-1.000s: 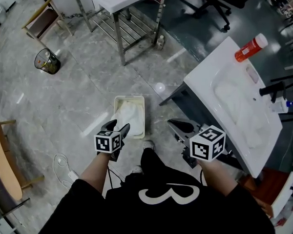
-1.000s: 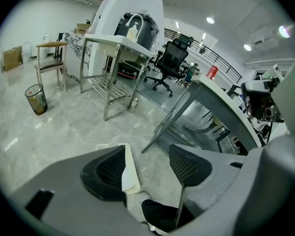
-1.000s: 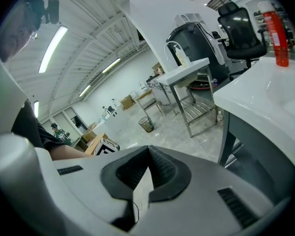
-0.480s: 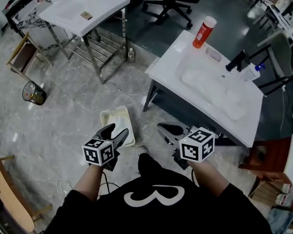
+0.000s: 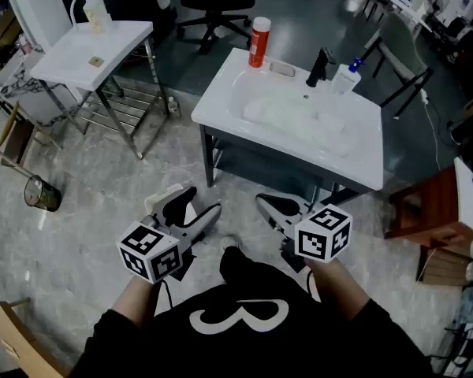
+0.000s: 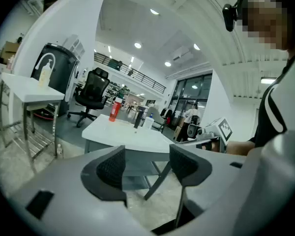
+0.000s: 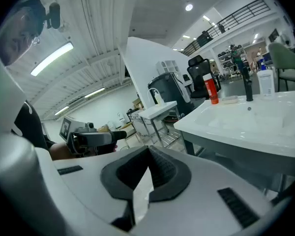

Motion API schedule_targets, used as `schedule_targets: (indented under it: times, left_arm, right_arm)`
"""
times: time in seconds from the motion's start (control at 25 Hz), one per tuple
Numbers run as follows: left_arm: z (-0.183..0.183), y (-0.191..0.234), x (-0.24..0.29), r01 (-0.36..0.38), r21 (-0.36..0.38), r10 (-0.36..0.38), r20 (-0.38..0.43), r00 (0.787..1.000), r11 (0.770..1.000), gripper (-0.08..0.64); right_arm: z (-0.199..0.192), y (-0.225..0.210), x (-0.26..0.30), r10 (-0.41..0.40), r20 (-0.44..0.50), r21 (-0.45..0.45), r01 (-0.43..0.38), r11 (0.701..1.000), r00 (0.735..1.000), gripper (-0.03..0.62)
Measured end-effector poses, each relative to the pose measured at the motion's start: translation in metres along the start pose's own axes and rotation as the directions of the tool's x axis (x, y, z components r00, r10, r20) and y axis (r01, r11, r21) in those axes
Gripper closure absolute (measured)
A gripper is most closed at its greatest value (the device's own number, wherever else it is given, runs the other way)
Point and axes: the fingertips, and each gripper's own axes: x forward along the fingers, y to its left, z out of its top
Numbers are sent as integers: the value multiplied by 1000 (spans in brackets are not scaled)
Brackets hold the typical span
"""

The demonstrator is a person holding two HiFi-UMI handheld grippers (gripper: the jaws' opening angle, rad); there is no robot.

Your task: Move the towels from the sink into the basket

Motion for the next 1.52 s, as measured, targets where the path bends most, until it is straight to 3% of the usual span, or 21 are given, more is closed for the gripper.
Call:
schedule_targets:
  times: [0.16, 0.36, 0.84, 1.08, 1.32, 1.52]
  left_arm:
    - [22, -27, 17, 53, 49, -53, 6, 999, 997, 296]
    - [37, -44, 64, 89, 156, -82, -50, 995, 984, 296]
    - [45, -36, 267, 143, 205, -94, -228, 969, 968, 275]
    - [44, -39, 352, 197, 251, -96, -364, 926, 948, 251]
    - [33, -31, 411, 258, 358, -61, -478, 876, 897, 230]
    - [19, -15, 444, 298, 392, -34, -556, 831, 870, 210]
  right_arm:
    - [9, -12, -30, -42, 53, 7, 42, 999, 998, 589]
    - [29, -48, -58, -85, 127, 15, 84, 996, 988, 589]
    - [71, -233, -109, -197, 184, 95, 182, 979, 963, 588]
    - [86, -296, -127, -206, 175, 115, 188, 975, 963, 589]
    - [97, -334, -142, -231, 192, 127, 209, 970, 954, 589]
    - [103, -352, -148, -261, 203, 150, 233, 961, 944, 589]
